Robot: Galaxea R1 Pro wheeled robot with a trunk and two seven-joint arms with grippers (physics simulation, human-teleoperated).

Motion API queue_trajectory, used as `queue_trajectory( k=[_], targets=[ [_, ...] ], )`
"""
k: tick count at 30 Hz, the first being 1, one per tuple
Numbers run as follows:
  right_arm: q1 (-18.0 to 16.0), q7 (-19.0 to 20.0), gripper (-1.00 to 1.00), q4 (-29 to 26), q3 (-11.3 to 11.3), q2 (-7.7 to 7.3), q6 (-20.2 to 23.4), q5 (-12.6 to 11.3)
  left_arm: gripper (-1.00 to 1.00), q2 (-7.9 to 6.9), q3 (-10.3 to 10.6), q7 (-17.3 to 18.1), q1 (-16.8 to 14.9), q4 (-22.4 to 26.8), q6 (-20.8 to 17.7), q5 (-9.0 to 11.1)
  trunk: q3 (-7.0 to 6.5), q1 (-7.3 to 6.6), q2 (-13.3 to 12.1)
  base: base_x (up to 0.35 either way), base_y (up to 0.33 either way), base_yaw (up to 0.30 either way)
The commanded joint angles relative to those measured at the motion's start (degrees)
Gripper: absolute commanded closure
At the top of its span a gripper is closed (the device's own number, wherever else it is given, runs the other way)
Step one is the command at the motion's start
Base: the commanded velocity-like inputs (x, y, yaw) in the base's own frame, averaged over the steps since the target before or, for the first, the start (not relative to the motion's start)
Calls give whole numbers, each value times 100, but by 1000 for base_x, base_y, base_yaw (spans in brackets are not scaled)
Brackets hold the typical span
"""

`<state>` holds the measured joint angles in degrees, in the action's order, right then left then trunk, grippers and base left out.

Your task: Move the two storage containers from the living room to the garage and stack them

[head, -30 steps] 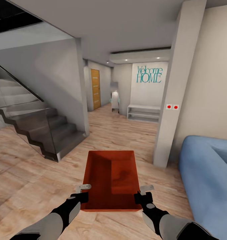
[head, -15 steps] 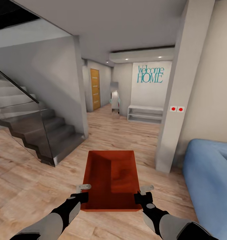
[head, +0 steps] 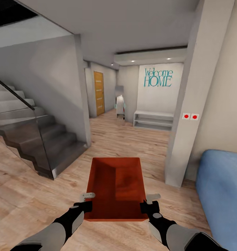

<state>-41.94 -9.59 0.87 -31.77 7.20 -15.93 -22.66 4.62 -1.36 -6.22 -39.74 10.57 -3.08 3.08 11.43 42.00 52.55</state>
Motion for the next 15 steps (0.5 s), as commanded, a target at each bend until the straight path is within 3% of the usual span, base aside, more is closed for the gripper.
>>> queue_trajectory(
  k=[1, 15],
  targets=[
    [-7, -24, 100, -79, 144, 8, -6, 34, 100, 2, -17, -55, 1, 7, -34, -27, 8, 4, 6, 321, 0, 0],
    [-7, -26, 100, -79, 144, 9, -6, 34, 100, 4, -14, -55, 1, 7, -34, -24, 8, 4, 6, 321, 0, 0]
  ],
)
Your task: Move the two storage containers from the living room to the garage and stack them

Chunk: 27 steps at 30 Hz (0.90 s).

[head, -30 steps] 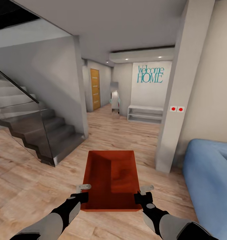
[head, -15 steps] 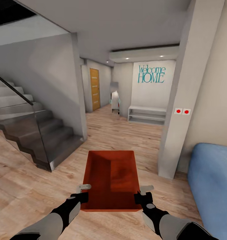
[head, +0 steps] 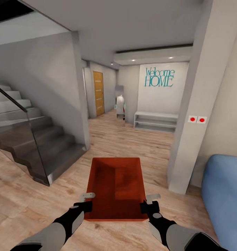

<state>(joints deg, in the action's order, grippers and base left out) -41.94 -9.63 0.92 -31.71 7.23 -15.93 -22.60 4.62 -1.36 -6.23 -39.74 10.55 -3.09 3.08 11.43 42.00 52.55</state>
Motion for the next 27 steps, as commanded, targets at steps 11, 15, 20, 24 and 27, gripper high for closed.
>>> queue_trajectory(
  k=[11, 15, 20, 24, 27],
  targets=[
    [-7, -21, 100, -83, 139, 2, -7, 27, 100, 3, -15, -54, 1, 9, -34, -23, 8, 4, 6, 322, 0, 0],
    [-7, -21, 100, -83, 139, 6, -7, 27, 100, 2, -16, -55, 1, 9, -34, -21, 8, 4, 6, 321, 0, 0],
    [-7, -21, 100, -83, 139, 7, -7, 27, 100, 0, -16, -54, 1, 8, -34, -18, 8, 4, 6, 322, 0, 0],
    [-7, -21, 100, -83, 139, 7, -7, 27, 100, 3, -17, -54, 1, 5, -34, -18, 8, 4, 6, 322, 0, 0],
    [-7, -21, 100, -83, 139, 6, -7, 27, 100, 2, -17, -54, 1, 3, -34, -18, 8, 4, 6, 322, 0, 0]
  ],
)
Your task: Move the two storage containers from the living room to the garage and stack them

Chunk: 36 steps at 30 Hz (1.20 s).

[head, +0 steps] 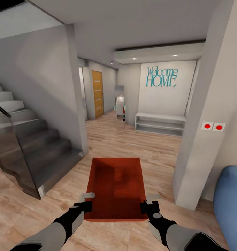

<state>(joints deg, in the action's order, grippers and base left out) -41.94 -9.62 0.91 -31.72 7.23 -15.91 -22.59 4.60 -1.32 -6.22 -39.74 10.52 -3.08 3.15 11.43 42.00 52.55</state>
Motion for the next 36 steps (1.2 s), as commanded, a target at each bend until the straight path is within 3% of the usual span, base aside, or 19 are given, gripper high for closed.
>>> queue_trajectory(
  k=[1, 36],
  targets=[
    [-7, -22, 100, -82, 140, 6, -8, 27, 100, 1, -23, -55, 1, 8, -35, -25, 8, 4, 6, 322, 0, 0],
    [-7, -22, 100, -82, 140, -2, -8, 35, 100, -3, -27, -55, 1, 3, -35, -25, 8, 4, 6, 321, 0, 0]
  ],
)
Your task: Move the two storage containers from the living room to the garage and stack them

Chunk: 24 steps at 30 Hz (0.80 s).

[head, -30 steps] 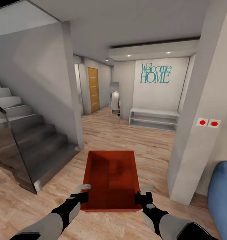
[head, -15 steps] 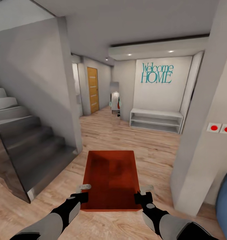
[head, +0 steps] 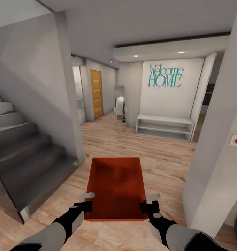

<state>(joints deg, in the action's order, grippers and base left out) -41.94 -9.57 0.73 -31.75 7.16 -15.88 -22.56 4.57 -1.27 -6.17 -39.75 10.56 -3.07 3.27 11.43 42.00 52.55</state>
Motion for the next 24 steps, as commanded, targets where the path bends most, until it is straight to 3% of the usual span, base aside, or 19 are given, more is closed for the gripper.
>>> queue_trajectory(
  k=[1, 9, 24],
  targets=[
    [-8, -27, 100, -64, 143, 5, -12, 32, 100, 0, -31, -60, 2, -1, -35, -37, 8, 4, 6, 322, 0, 0],
    [-8, -27, 100, -64, 141, 9, -12, 32, 100, -18, -31, -60, 2, 5, -35, -37, 8, 4, 6, 321, 0, -40],
    [-8, -27, 100, -64, 142, 11, -12, 32, 100, -26, -29, -61, 2, 7, -33, -38, 8, 4, 6, 321, 0, -267]
  ],
)
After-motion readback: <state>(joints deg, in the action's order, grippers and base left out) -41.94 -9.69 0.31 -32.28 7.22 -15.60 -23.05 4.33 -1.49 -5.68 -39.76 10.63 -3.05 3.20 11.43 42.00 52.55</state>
